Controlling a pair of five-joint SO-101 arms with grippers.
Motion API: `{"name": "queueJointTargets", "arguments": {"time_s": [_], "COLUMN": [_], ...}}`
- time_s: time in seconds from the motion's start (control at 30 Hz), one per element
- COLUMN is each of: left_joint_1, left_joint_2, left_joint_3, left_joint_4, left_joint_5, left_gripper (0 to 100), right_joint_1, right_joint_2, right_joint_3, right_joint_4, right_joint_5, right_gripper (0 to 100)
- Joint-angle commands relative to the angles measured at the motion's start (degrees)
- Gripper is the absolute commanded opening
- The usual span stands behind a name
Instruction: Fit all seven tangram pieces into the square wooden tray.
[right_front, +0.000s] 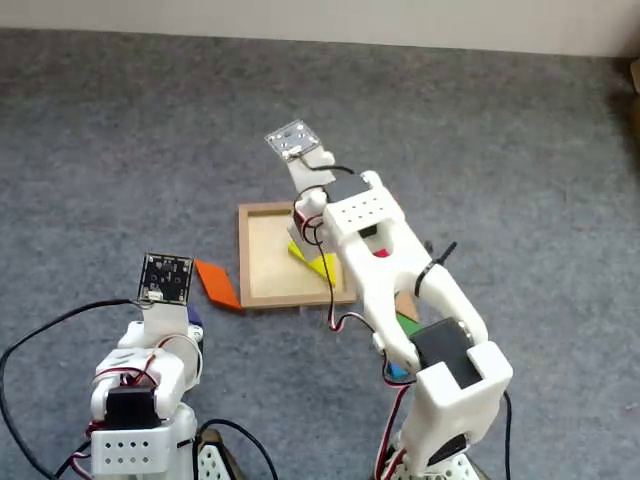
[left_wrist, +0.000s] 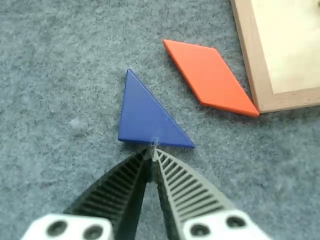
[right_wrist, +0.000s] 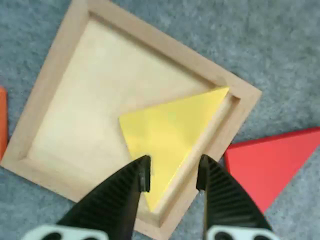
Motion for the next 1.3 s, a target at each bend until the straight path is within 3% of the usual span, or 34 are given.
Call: {"name": "queueJointTargets", "arguments": {"time_s": [0.0,0.27,0.57,0.73,1.13,1.27], "left_joint_1": [-0.5,-0.5,-0.5,-0.5,-0.5,-0.5], "left_joint_2": [0.0,0.0,0.0,0.0,0.0,0.0], "left_joint_3": [1.2,1.2,1.2,1.2,1.2,1.2], "left_joint_4": [0.2,0.2,0.2,0.2,0.2,0.2], "left_joint_5": [0.5,0.5,0.5,0.5,0.5,0.5], "left_gripper": [3,3,3,3,3,3], "right_joint_1": [0.7,4.7,13.6,15.0,15.0,15.0], "right_joint_2": [-4.1,-11.4,-6.7,-0.7,11.4,11.6], "right_joint_3": [-6.0,-6.5,-4.4,-4.4,-13.4,-14.3], "right_joint_4": [3.0,7.7,7.5,2.8,-0.6,-0.9], "right_joint_5": [-0.6,-0.6,-0.6,-6.9,-7.8,-14.3], "right_gripper": [15.6,15.6,18.6,30.8,30.8,30.8]}}
